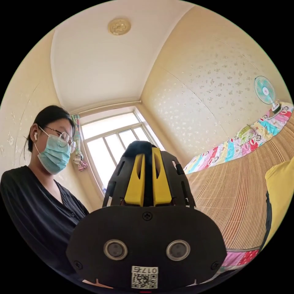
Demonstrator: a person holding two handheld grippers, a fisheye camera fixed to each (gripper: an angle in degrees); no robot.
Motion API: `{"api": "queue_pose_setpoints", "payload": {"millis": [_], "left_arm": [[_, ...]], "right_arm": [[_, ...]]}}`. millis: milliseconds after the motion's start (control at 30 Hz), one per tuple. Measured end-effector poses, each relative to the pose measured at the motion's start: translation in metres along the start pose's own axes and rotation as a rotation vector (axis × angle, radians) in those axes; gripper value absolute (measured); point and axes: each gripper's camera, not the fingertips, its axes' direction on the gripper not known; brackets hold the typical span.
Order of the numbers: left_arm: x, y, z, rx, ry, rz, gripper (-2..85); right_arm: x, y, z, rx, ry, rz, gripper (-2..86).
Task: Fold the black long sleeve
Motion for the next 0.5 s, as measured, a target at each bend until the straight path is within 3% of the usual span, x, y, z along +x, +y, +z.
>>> {"api": "queue_pose_setpoints", "payload": {"millis": [100,167,233,300,367,433,500], "left_arm": [[0.015,0.003,0.045,-0.09,-0.154,0.016,5.2],[0.042,0.006,0.062,-0.05,-0.147,0.112,5.2],[0.076,0.011,0.062,0.046,-0.041,0.265,5.1],[0.115,0.025,0.042,0.231,0.202,0.496,5.0],[0.13,0.027,0.035,0.309,0.367,0.599,4.6],[0.138,0.017,0.037,0.352,0.336,0.561,1.8],[0.129,0.0,0.026,0.467,0.161,0.452,-0.4]], "right_arm": [[-0.035,0.003,0.028,-0.051,0.038,-0.095,4.7],[-0.055,0.003,0.037,-0.063,-0.038,-0.163,4.7],[-0.071,0.001,0.033,-0.037,-0.089,-0.213,4.6],[-0.084,0.0,0.009,0.075,-0.191,-0.25,4.5],[-0.09,0.003,-0.008,0.154,-0.232,-0.275,4.4],[-0.102,0.005,-0.008,0.138,-0.173,-0.316,4.2],[-0.115,0.007,0.006,0.102,0.061,-0.317,3.9]]}}
